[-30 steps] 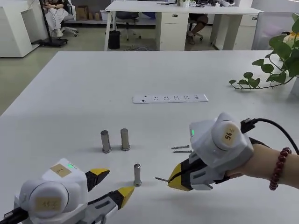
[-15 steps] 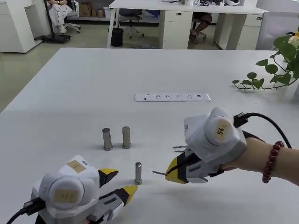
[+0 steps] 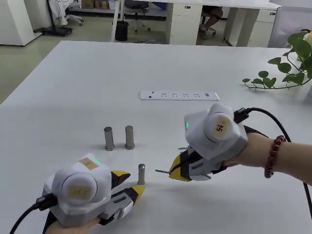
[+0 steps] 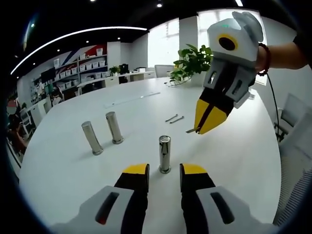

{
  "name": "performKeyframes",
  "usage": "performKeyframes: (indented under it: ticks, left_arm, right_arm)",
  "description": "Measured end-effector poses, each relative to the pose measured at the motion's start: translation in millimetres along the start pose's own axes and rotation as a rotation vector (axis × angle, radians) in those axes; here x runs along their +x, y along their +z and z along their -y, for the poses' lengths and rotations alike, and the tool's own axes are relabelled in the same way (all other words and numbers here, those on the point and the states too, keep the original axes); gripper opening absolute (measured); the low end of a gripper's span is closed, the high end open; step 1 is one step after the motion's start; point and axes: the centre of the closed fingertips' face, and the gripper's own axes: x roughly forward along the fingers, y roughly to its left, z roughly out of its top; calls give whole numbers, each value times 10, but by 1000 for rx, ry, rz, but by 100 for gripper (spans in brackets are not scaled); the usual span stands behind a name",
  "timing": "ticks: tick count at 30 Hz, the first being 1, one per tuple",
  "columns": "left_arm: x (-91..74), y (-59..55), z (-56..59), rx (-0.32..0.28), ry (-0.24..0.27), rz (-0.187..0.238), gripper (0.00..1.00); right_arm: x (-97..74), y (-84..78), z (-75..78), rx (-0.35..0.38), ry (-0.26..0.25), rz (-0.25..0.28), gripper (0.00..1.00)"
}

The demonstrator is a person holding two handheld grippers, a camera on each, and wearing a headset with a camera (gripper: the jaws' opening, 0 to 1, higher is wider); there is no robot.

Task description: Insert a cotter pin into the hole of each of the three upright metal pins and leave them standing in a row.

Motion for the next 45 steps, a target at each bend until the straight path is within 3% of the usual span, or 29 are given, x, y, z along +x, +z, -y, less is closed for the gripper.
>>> performKeyframes:
  ticks: [33, 45]
  left_arm:
    - [244, -27, 11, 32, -32, -22, 10]
    - [263, -32, 11, 31, -43, -25, 6]
  right_arm:
    - [174, 125, 88, -55, 21, -11, 0]
    - [191, 145, 107, -74, 19, -16, 0]
